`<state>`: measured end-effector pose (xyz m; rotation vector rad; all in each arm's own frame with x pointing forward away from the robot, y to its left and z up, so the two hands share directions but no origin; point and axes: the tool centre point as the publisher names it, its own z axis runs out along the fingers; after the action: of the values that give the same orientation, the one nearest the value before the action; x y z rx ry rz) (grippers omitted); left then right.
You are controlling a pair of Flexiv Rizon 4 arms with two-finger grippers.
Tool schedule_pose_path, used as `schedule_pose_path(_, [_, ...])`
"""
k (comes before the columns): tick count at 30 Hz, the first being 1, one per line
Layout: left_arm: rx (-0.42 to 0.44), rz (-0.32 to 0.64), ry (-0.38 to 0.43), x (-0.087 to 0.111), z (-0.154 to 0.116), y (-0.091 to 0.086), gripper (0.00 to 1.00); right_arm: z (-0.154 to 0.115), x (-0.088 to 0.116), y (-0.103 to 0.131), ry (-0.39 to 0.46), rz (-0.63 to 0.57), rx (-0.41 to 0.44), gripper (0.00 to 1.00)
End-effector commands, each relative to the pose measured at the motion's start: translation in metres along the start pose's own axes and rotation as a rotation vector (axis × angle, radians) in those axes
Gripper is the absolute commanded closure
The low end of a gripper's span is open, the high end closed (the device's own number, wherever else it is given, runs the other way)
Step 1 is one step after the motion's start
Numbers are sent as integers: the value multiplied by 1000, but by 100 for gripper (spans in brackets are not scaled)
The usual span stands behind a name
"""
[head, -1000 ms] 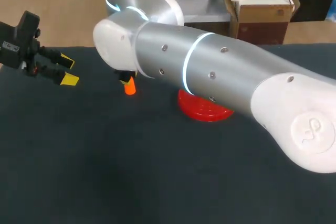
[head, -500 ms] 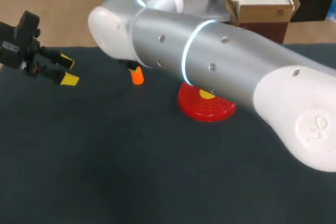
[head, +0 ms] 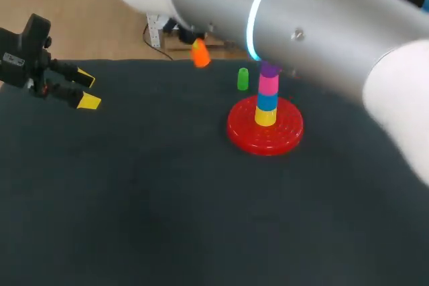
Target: Pick up and stack the cylinders on the red base in this order: pink,purple,orange,green
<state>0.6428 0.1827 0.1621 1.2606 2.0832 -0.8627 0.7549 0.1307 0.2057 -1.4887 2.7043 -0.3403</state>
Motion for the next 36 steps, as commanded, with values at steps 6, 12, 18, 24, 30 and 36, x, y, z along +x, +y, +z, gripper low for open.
schedule_pose_path(6, [0,2,-3,1,0,0,0,-29,102,3,-230,178,2,100])
schedule_pose_path(12, [0,2,-3,1,0,0,0,-27,134,-7,-253,307,-13,100])
schedule_pose_path(18, [0,2,-3,1,0,0,0,-30,146,-18,-286,381,-7,100])
schedule_pose_path(24, [0,2,-3,1,0,0,0,-32,145,-21,-303,397,6,100])
schedule_pose_path(30, [0,2,-3,1,0,0,0,-27,140,-27,-333,432,8,100])
schedule_pose_path(36, [0,2,-3,1,0,0,0,-18,130,-30,-355,468,-10,100])
